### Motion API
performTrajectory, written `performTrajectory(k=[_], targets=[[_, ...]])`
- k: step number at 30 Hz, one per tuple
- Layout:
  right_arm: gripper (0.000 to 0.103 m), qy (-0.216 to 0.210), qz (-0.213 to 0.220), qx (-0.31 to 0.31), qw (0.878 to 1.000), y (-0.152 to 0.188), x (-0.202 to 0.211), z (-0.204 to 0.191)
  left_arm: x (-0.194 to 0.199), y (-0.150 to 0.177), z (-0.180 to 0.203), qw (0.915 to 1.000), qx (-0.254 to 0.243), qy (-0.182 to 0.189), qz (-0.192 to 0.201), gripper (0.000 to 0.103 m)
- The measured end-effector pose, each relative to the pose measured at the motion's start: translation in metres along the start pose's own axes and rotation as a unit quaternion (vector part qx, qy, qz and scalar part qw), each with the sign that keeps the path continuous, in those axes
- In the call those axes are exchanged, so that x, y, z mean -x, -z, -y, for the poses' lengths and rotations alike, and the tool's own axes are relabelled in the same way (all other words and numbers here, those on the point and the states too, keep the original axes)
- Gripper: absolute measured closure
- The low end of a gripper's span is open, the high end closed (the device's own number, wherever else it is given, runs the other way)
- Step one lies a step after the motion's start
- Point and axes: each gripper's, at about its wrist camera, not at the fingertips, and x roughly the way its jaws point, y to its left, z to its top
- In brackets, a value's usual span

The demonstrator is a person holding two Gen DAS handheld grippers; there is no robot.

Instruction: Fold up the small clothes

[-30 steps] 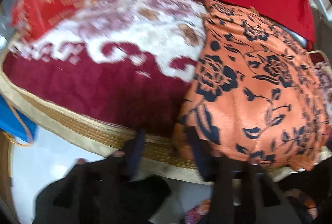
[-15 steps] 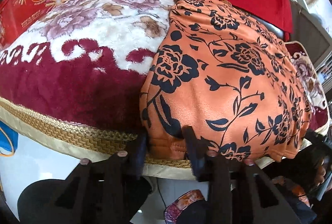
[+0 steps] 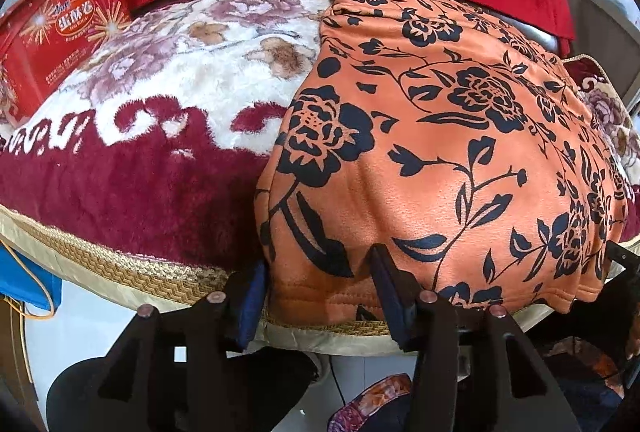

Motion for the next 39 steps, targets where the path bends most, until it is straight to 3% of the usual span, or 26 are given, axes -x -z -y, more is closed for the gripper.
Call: performTrajectory(k=[1, 2, 3, 4, 7, 12, 16, 18, 19, 21, 22, 23, 24, 25, 28, 32, 35, 39], targets=[[0.058, 0.012, 0.002, 0.013, 1.000, 0.001, 0.002, -0.007, 0.002, 0.000, 0.002, 1.0000, -0.005, -0.004, 0.002, 0.058], [0.073, 0.018, 0.001, 0.021, 1.000, 0.000, 0.004, -0.012, 0.003, 0.001, 0.004, 0.9999, -0.008, -0.007, 0.004, 0.068], [0.080, 0.017, -0.001, 0.030, 0.999, 0.000, 0.006, -0.017, 0.005, 0.000, 0.005, 0.9998, -0.013, -0.012, 0.006, 0.080], [0.092, 0.013, -0.001, 0.039, 0.999, -0.001, 0.009, -0.022, 0.007, -0.001, 0.007, 0.9997, -0.017, -0.017, 0.009, 0.085], [0.093, -0.001, 0.015, 0.054, 0.998, -0.004, 0.021, -0.033, 0.015, -0.004, 0.009, 0.9997, -0.018, -0.008, 0.016, 0.091], [0.093, -0.107, 0.068, 0.020, 0.992, -0.019, 0.054, -0.024, 0.029, -0.009, 0.009, 0.9991, -0.024, 0.015, 0.032, 0.092], [0.093, -0.142, 0.068, -0.009, 0.988, -0.026, 0.052, -0.012, 0.020, -0.013, 0.013, 0.9991, -0.035, 0.017, 0.017, 0.090], [0.093, -0.144, 0.050, -0.011, 0.988, -0.026, 0.044, -0.007, 0.008, -0.013, 0.014, 0.9994, -0.035, 0.003, -0.004, 0.062], [0.093, -0.144, 0.038, -0.013, 0.989, -0.026, 0.038, -0.007, 0.003, -0.013, 0.013, 0.9994, -0.033, 0.007, -0.012, 0.057], [0.093, -0.146, 0.014, -0.020, 0.989, -0.025, 0.025, -0.007, -0.002, -0.013, 0.011, 0.9994, -0.028, 0.013, -0.013, 0.056], [0.090, -0.147, 0.007, -0.020, 0.989, -0.024, 0.021, -0.006, -0.002, -0.013, 0.010, 0.9994, -0.027, 0.017, -0.010, 0.056], [0.090, -0.149, 0.001, -0.022, 0.989, -0.024, 0.017, -0.007, -0.002, -0.014, 0.009, 0.9994, -0.027, 0.021, -0.008, 0.065], [0.090, -0.152, 0.001, -0.022, 0.988, -0.024, 0.015, -0.007, -0.002, -0.015, 0.008, 0.9993, -0.025, 0.026, -0.006, 0.084], [0.090, -0.154, 0.003, -0.018, 0.988, -0.026, 0.014, -0.008, 0.000, -0.018, 0.006, 0.9991, -0.021, 0.035, -0.006, 0.093], [0.093, -0.162, 0.015, -0.011, 0.987, -0.037, 0.021, -0.010, 0.011, -0.034, 0.001, 0.9982, -0.007, 0.060, 0.008, 0.095], [0.094, -0.175, 0.070, -0.005, 0.982, -0.075, 0.046, -0.014, 0.035, -0.069, -0.001, 0.9953, -0.004, 0.085, 0.047, 0.095], [0.094, -0.186, 0.104, -0.017, 0.977, -0.113, 0.057, -0.010, 0.047, -0.114, -0.007, 0.9914, 0.013, 0.109, 0.072, 0.095], [0.094, -0.186, 0.142, -0.049, 0.971, -0.173, 0.055, 0.003, 0.043, -0.171, -0.008, 0.9887, 0.027, 0.109, 0.099, 0.095]])
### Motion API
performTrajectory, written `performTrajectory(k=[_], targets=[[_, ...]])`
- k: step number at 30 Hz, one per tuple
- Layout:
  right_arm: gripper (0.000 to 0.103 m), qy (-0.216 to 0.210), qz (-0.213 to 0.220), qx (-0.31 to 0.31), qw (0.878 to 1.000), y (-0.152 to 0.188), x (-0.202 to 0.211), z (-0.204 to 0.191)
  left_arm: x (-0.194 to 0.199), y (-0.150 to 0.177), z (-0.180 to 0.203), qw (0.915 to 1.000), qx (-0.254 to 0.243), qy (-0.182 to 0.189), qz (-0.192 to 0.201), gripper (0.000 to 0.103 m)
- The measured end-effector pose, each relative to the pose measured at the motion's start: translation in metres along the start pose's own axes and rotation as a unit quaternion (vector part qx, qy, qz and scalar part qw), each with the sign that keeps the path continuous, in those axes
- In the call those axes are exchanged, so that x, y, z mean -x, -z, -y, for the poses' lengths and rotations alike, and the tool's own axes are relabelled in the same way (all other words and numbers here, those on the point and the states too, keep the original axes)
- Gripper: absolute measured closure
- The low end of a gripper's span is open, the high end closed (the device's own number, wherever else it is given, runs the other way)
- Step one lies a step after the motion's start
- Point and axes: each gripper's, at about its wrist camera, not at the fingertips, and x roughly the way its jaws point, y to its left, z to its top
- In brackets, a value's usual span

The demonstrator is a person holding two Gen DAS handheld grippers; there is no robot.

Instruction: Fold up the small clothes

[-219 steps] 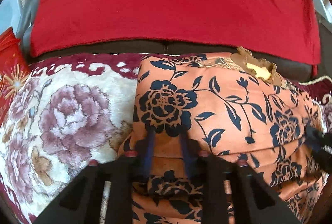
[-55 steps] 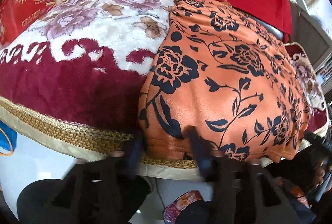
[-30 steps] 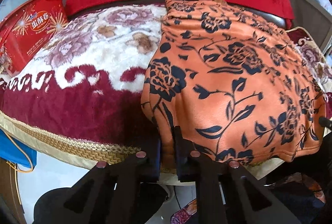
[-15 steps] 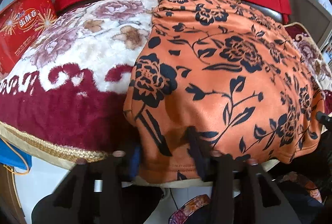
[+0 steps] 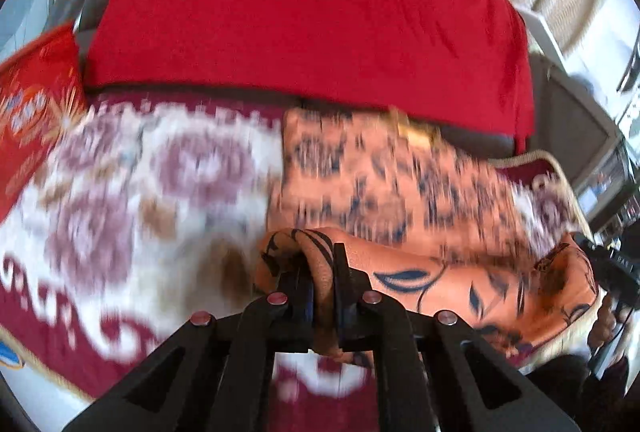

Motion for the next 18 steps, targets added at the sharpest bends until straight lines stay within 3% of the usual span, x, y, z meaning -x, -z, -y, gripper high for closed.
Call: performTrajectory(k=[5, 10, 13, 15, 18], targets=[[0.094, -0.006, 0.023, -0.056, 0.998, -0.072, -0.047, 0.034, -0.056, -0.077, 0.004, 0.9997, 0.024, -0.001, 0.005, 0.095], [0.095, 0.004, 0.045, -0.137, 0.990, -0.143, -0.116, 0.087, -0.149, -0.136, -0.004, 0.9977, 0.058, -0.002, -0.035, 0.095], [0.094, 0.001, 0.062, -0.179, 0.982, -0.167, -0.139, 0.122, -0.211, -0.144, -0.020, 0.9910, 0.094, -0.013, -0.094, 0.094], [0.091, -0.005, 0.051, -0.196, 0.979, -0.171, -0.155, 0.140, -0.230, -0.134, -0.030, 0.9857, 0.125, 0.004, -0.112, 0.093], [0.091, 0.031, -0.019, -0.177, 0.983, -0.168, -0.171, 0.146, -0.224, -0.117, -0.046, 0.9828, 0.162, 0.042, -0.079, 0.091]])
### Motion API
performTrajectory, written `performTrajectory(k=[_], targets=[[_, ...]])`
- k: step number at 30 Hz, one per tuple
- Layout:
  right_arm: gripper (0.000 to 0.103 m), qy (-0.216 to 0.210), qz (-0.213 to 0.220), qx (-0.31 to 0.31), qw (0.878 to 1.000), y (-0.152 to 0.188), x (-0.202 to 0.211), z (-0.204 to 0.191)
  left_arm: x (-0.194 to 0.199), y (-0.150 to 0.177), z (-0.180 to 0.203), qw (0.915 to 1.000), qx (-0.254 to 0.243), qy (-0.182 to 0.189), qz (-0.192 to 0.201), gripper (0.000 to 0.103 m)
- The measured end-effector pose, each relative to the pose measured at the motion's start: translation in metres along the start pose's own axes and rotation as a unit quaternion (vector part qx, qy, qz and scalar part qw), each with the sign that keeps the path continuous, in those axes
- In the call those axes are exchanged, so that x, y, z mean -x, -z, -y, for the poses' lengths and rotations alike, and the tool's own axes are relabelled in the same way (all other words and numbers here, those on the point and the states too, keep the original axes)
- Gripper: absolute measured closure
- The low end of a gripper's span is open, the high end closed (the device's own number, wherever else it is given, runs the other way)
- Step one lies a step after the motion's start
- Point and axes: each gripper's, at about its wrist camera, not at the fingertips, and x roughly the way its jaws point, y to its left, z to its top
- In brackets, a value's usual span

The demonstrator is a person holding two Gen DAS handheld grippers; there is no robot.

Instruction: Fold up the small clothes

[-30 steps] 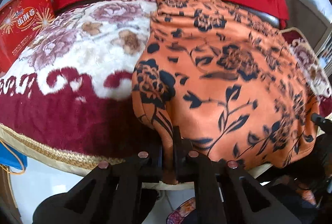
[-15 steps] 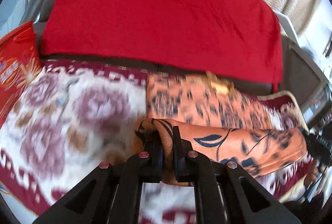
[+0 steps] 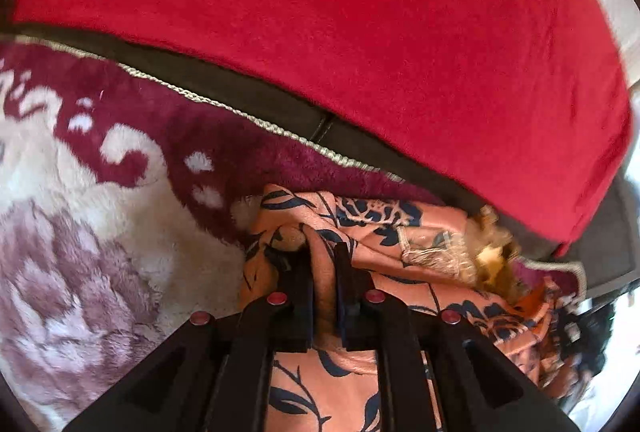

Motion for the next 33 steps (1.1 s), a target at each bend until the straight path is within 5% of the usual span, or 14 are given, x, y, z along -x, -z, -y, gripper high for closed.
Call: performTrajectory(k=[3, 4, 6, 8, 9, 10, 12, 15, 19, 21, 24, 28, 33], targets=[[0.089, 0.038, 0.011, 0.045, 0.998, 0.006, 0.014, -0.005, 0.024, -0.006, -0.009, 0.9990, 0.042, 0.017, 0.004, 0.091], [0.087, 0.051, 0.016, 0.059, 0.997, 0.009, 0.024, -0.009, 0.046, -0.003, -0.007, 0.9979, 0.039, 0.037, 0.036, 0.090], [0.076, 0.062, 0.028, 0.086, 0.994, 0.016, 0.038, -0.017, 0.071, 0.011, 0.001, 0.9976, 0.004, 0.010, 0.068, 0.086], [0.033, 0.076, 0.029, 0.128, 0.988, 0.029, 0.052, -0.032, 0.080, 0.025, 0.004, 0.9971, -0.004, -0.034, 0.068, 0.083], [0.028, 0.075, 0.025, 0.149, 0.986, 0.039, 0.057, -0.039, 0.088, 0.036, 0.001, 0.9957, 0.004, -0.047, 0.080, 0.078], [0.028, 0.072, 0.021, 0.166, 0.983, 0.047, 0.060, -0.045, 0.094, 0.043, -0.004, 0.9932, 0.011, -0.064, 0.097, 0.070], [0.028, 0.080, 0.011, 0.194, 0.978, 0.068, 0.065, -0.051, 0.114, 0.053, -0.019, 0.9803, 0.037, -0.129, 0.144, 0.024], [0.028, 0.116, -0.011, 0.215, 0.970, 0.096, 0.070, -0.041, 0.131, 0.063, -0.043, 0.9753, 0.087, -0.128, 0.158, 0.019], [0.028, 0.155, -0.046, 0.191, 0.968, 0.116, 0.077, -0.004, 0.124, 0.099, -0.072, 0.9817, 0.139, -0.095, 0.088, 0.019], [0.028, 0.131, -0.064, 0.140, 0.979, 0.119, 0.087, 0.014, 0.108, 0.124, -0.074, 0.9862, 0.156, -0.047, 0.032, 0.019], [0.028, 0.059, -0.075, 0.054, 0.994, 0.135, 0.104, 0.030, 0.099, 0.146, -0.059, 0.9897, 0.143, 0.003, 0.001, 0.019], [0.028, -0.001, -0.066, 0.002, 0.998, 0.162, 0.123, 0.035, 0.093, 0.155, -0.038, 0.9942, 0.107, 0.007, -0.007, 0.019], [0.028, -0.063, -0.095, -0.066, 0.991, 0.188, 0.115, 0.045, 0.079, 0.153, -0.028, 0.9896, 0.135, 0.047, -0.017, 0.019]])
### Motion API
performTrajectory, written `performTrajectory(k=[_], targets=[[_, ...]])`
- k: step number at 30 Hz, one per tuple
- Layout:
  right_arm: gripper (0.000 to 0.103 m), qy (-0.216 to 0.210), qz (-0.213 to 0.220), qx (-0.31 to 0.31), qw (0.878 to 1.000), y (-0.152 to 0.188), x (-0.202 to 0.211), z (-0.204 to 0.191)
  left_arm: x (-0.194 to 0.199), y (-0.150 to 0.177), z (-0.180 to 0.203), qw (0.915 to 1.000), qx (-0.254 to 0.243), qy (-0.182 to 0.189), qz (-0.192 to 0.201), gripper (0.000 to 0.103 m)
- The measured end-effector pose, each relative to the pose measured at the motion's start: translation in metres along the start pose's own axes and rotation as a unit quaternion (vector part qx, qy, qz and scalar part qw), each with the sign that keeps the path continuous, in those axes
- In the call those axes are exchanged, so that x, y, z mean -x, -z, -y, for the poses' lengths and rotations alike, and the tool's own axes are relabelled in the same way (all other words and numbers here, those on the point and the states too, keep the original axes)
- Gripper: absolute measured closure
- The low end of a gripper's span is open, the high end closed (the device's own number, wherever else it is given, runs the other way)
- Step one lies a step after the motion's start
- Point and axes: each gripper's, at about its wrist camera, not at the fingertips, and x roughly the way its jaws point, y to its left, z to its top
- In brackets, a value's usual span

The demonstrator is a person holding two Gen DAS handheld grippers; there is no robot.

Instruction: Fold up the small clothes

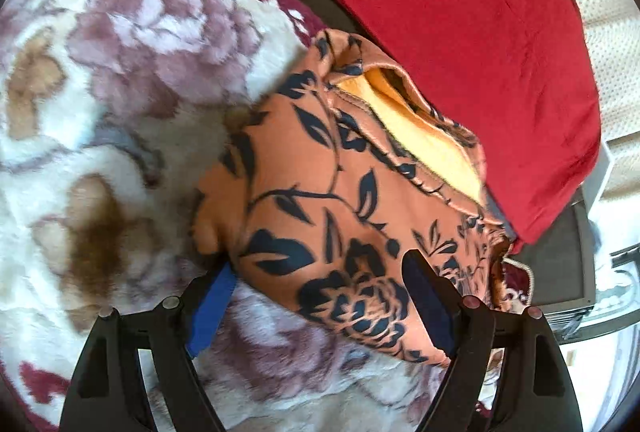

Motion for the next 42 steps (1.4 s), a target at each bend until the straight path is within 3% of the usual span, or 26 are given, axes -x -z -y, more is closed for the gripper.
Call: performTrajectory(k=[2, 4, 7, 11, 12, 13, 14, 15, 18, 20, 24, 26, 28, 30, 36, 37, 38, 40, 41, 42], targets=[[0.028, 0.000, -0.013, 0.000, 1.000, 0.008, -0.012, -0.002, -0.005, -0.001, -0.001, 0.9999, 0.008, 0.007, 0.006, 0.016], [0.028, 0.009, 0.011, 0.008, 1.000, 0.009, -0.020, -0.006, -0.011, -0.005, -0.002, 0.9990, 0.033, 0.023, 0.020, 0.014], [0.028, -0.015, 0.054, 0.005, 0.998, 0.003, -0.030, -0.011, -0.019, -0.008, -0.006, 0.9960, 0.061, 0.041, 0.050, 0.014], [0.029, -0.008, 0.102, 0.007, 0.995, -0.003, -0.045, -0.015, -0.024, -0.008, 0.003, 0.9945, 0.053, 0.038, 0.082, 0.014], [0.031, -0.003, 0.111, 0.014, 0.994, -0.005, -0.047, -0.019, -0.025, -0.005, 0.007, 0.9949, 0.043, 0.024, 0.088, 0.020], [0.042, 0.010, 0.119, 0.022, 0.993, -0.006, -0.049, -0.022, -0.024, -0.005, 0.013, 0.9951, 0.036, 0.011, 0.092, 0.026], [0.064, 0.026, 0.123, 0.028, 0.992, -0.007, -0.053, -0.024, -0.025, -0.003, 0.016, 0.9953, 0.022, -0.010, 0.094, 0.040], [0.072, 0.046, 0.124, 0.031, 0.991, -0.010, -0.062, -0.025, -0.026, -0.001, 0.019, 0.9952, 0.013, -0.023, 0.094, 0.052], [0.079, 0.062, 0.135, 0.029, 0.988, -0.010, -0.066, -0.023, -0.028, -0.002, 0.017, 0.9947, 0.006, -0.017, 0.101, 0.060], [0.079, 0.077, 0.140, 0.051, 0.986, -0.005, -0.067, -0.031, -0.027, -0.005, 0.011, 0.9954, 0.005, -0.015, 0.095, 0.060], [0.080, 0.066, 0.130, 0.032, 0.989, -0.001, -0.072, -0.026, -0.040, -0.007, 0.006, 0.9965, 0.011, 0.008, 0.082, 0.036], [0.080, 0.067, 0.129, 0.037, 0.989, -0.005, -0.072, -0.026, -0.039, -0.006, 0.012, 0.9959, -0.001, -0.001, 0.090, 0.036], [0.080, 0.073, 0.129, 0.047, 0.988, -0.006, -0.074, -0.028, -0.037, -0.006, 0.017, 0.9946, -0.012, -0.008, 0.103, 0.064], [0.084, 0.073, 0.141, 0.064, 0.985, -0.005, -0.069, -0.038, -0.036, -0.009, 0.022, 0.9933, -0.003, 0.015, 0.115, 0.075], [0.089, 0.049, 0.216, 0.150, 0.964, 0.012, -0.030, -0.090, 0.036, 0.016, 0.053, 0.9827, -0.083, 0.059, 0.154, 0.079], [0.089, 0.041, 0.222, 0.160, 0.961, 0.018, -0.020, -0.091, 0.046, 0.026, 0.055, 0.9806, -0.105, 0.046, 0.159, 0.078], [0.089, 0.049, 0.222, 0.170, 0.959, 0.022, -0.012, -0.089, 0.047, 0.032, 0.052, 0.9812, -0.115, 0.023, 0.154, 0.076], [0.088, 0.086, 0.186, 0.157, 0.966, 0.019, -0.014, -0.075, 0.022, 0.036, 0.035, 0.9901, -0.106, -0.032, 0.087, 0.075], [0.088, 0.094, 0.142, 0.123, 0.978, 0.014, -0.022, -0.057, 0.006, 0.038, 0.023, 0.9930, -0.091, -0.062, 0.041, 0.074], [0.088, 0.108, 0.085, 0.089, 0.986, 0.009, -0.034, -0.038, -0.004, 0.041, 0.008, 0.9950, -0.072, -0.069, 0.004, 0.065]])
